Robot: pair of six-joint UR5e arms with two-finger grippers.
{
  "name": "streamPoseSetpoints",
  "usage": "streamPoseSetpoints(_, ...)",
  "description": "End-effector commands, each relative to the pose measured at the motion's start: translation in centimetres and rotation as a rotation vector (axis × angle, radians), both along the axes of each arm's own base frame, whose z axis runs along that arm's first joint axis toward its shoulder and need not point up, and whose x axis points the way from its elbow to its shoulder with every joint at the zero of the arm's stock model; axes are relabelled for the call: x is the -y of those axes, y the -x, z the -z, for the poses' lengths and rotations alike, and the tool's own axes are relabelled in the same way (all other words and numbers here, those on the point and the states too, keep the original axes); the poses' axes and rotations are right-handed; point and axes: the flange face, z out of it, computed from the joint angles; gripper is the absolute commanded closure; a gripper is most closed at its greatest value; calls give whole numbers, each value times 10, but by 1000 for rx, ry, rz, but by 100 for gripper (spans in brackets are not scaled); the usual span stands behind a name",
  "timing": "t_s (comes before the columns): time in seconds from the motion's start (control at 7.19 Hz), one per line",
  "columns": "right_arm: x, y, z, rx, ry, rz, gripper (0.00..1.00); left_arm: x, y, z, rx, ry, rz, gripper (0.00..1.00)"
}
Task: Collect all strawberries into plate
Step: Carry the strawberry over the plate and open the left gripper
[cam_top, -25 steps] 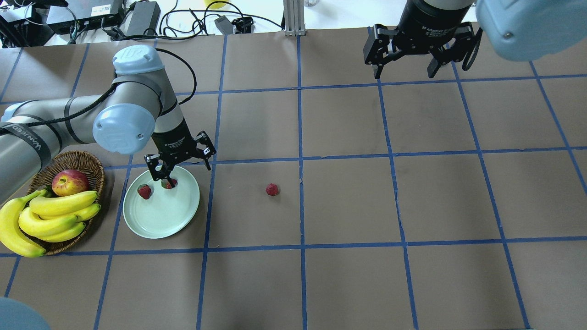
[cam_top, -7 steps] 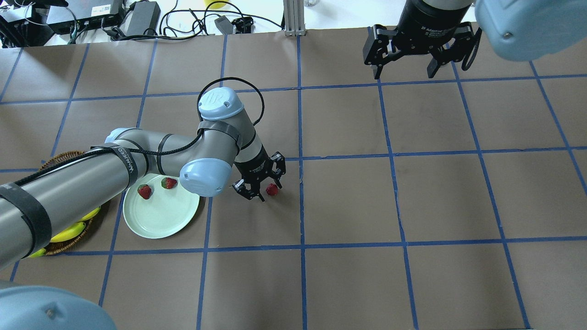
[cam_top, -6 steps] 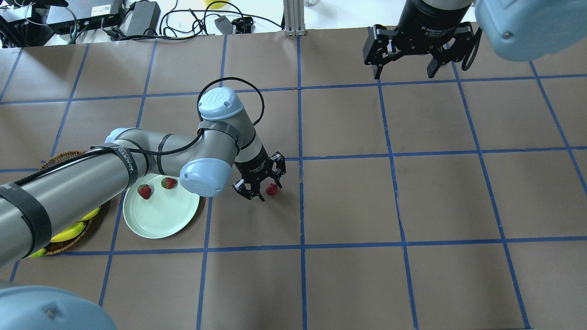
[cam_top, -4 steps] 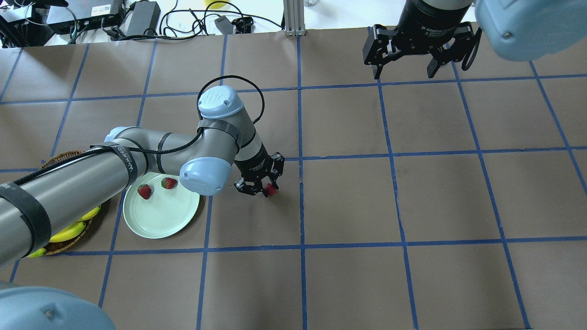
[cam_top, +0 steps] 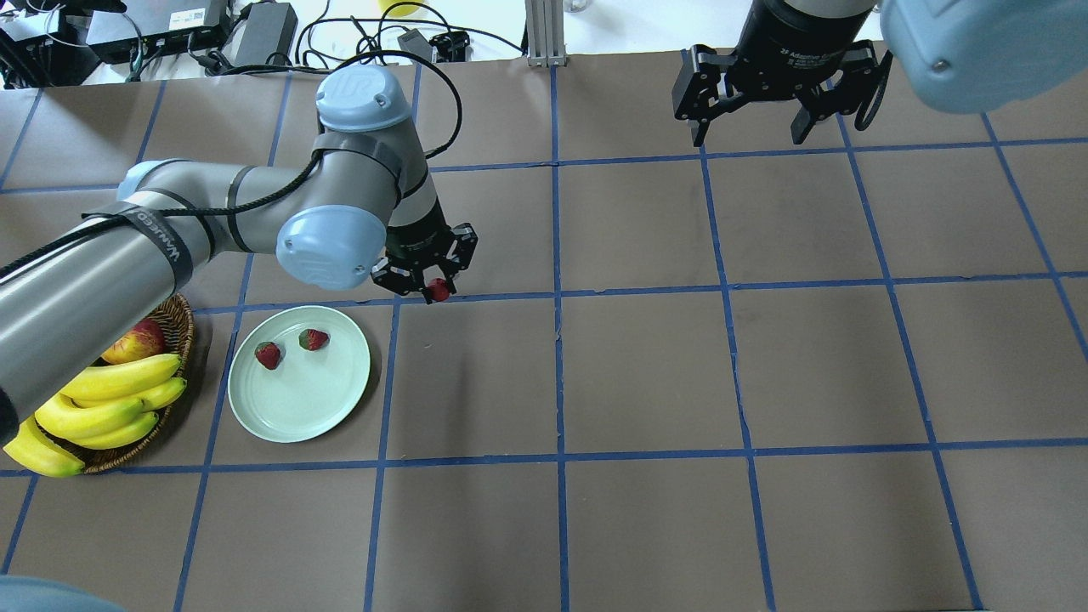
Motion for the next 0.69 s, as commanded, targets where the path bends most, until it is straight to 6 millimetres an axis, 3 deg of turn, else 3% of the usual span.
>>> streamPoseSetpoints(0.0, 0, 1, 0, 0, 3, 0, 0, -1, -68, 14, 3, -125, 65, 100)
streamPoseSetpoints(0.14, 0, 1, 0, -3, 1, -1, 0, -20, -90, 45, 69, -189, 104, 100)
streamPoseSetpoints(0.56, 0, 1, 0, 0, 1, 0, 0, -16, -152, 46, 54, -176, 149, 100)
